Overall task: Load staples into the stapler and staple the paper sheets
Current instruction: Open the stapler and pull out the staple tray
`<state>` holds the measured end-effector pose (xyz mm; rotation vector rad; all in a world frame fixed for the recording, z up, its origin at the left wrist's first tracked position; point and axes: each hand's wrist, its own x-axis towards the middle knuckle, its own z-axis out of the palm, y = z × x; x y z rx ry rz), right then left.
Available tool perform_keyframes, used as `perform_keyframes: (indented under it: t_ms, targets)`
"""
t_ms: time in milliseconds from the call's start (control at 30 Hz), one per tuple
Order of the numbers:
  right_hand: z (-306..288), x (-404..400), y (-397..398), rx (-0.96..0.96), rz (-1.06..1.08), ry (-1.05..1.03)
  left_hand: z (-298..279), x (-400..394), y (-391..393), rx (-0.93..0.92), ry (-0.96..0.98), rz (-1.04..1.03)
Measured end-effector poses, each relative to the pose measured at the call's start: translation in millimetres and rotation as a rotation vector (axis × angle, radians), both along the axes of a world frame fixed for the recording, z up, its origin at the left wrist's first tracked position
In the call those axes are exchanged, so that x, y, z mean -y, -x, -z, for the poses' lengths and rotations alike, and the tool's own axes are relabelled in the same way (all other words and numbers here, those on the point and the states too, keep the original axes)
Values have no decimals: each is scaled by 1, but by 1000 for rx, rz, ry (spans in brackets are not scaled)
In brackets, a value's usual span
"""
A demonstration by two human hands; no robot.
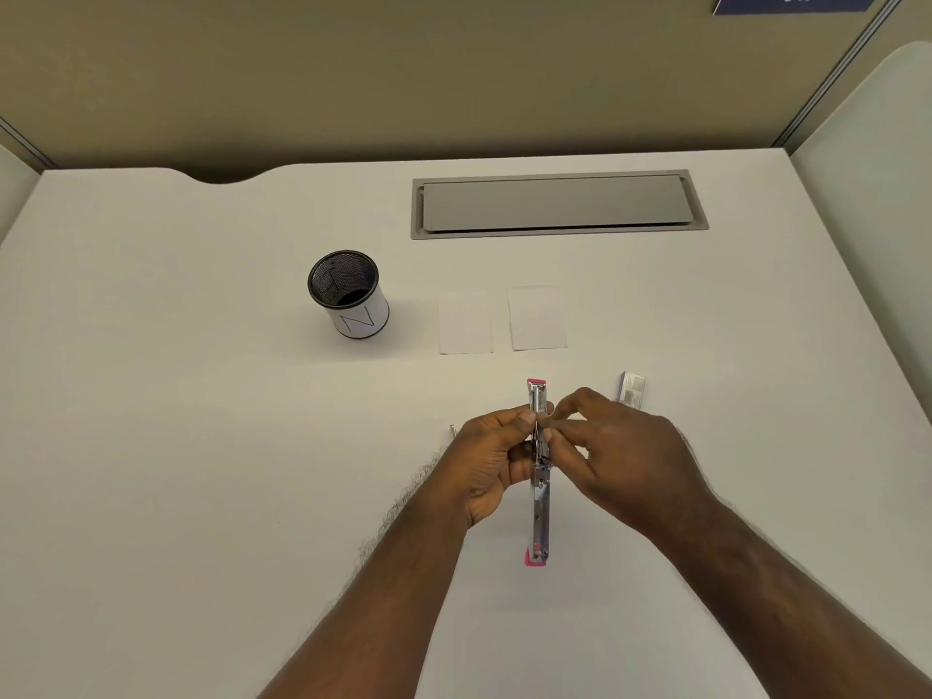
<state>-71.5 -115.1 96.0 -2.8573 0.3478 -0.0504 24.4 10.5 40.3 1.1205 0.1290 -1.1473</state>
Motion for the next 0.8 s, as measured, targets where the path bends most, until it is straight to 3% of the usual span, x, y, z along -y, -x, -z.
perform_keyframes:
  t_ms: [167,367,533,800]
  targets:
    - [-1,1,1,-87,-31,-48,1,-2,-1,-12,28,-22]
    - [2,4,0,-57,-2,-119,-1,-2,0,-19,35,-22]
    - [5,9,-9,-74,132,-236,-1,-1,0,5,53,3]
    - [3,4,-18,-183,157,-213,0,1,0,29,31,8]
